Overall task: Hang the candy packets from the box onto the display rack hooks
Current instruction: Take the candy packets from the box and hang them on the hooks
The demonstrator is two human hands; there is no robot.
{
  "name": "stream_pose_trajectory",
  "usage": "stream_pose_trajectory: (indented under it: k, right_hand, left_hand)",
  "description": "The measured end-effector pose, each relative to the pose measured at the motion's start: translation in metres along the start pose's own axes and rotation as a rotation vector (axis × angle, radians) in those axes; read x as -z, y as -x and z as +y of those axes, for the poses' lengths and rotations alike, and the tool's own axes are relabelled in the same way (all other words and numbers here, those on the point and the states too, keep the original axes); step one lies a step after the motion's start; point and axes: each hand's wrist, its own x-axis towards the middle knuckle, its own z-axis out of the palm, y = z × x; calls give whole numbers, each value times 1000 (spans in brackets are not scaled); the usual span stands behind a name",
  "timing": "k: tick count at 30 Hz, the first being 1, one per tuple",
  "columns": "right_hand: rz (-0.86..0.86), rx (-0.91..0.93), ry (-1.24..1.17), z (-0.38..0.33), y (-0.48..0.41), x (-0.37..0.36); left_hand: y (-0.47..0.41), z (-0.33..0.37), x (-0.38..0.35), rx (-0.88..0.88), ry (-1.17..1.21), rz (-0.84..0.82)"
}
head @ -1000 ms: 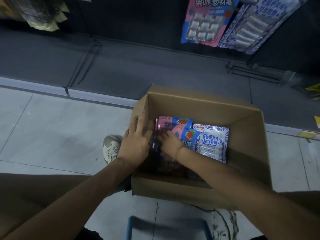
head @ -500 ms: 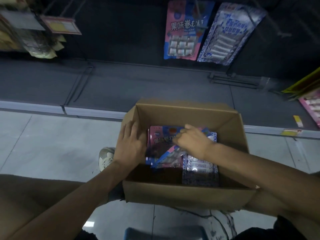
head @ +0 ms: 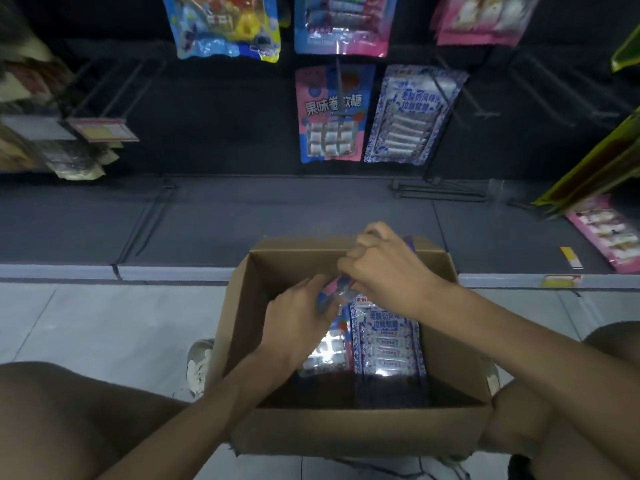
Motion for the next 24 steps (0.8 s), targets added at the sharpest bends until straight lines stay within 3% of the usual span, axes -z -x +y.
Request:
stream_pose_trajectory:
  k: [4,9,11,18,21,24]
  right_hand:
    - [141,-38,36,11,4,2]
    - [395,-328,-87,39,23,29]
    - [378,-527,-307,43,31,32]
    - [74,-1153,-1299,45,36,21]
    - [-58,-1120,-1679,41,38,16]
    - [23,-953,-1892,33,35,20]
  left_hand:
    - [-12,6,8,154,224,-9]
    - [-16,17,24,302,812,-26]
    - [-16,18,29,350,965,-38]
    - [-24,23,37,516,1268,-47]
    - [-26,24,38,553,1404,-114]
    - [-32,11,33,537,1478,-189]
